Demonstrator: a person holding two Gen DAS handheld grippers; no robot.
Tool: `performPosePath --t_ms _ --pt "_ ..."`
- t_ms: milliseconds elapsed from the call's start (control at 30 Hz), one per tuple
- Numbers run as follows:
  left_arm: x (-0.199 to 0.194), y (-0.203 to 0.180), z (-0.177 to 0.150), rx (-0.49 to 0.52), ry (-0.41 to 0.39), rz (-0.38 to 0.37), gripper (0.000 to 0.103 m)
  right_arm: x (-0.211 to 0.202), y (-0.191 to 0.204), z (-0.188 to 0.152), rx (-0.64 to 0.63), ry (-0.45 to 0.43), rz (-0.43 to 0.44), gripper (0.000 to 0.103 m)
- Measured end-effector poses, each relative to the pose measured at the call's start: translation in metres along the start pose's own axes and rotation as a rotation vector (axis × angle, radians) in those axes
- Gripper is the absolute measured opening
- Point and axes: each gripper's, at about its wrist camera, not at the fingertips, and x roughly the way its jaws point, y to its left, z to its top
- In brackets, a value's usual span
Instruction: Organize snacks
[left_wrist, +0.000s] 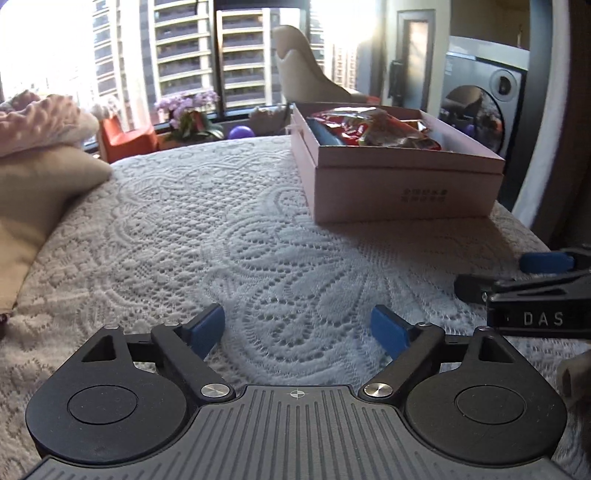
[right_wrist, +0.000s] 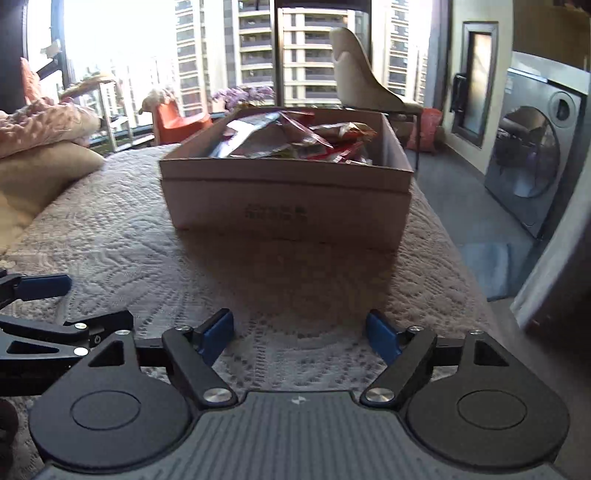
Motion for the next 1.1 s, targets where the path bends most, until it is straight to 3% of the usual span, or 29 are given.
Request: performPosePath --t_ms 267,333,1100 --pt "0.001 -0.006 0.001 -0.023 -0.026 0.042 0.092 -0.006 -0.001 -0.013 0.012 -0.059 -0.013 0.088" --pt "0.002 -0.006 0.001 -0.023 -0.026 0.046 0.093 -0.005 0.0 -0.012 0.012 -0.052 -0.033 0.093" --pt "0.002 -0.005 0.002 -0.03 -0.026 0.036 0.093 -0.004 -0.004 -0.012 0.026 -0.049 -0.025 0.094"
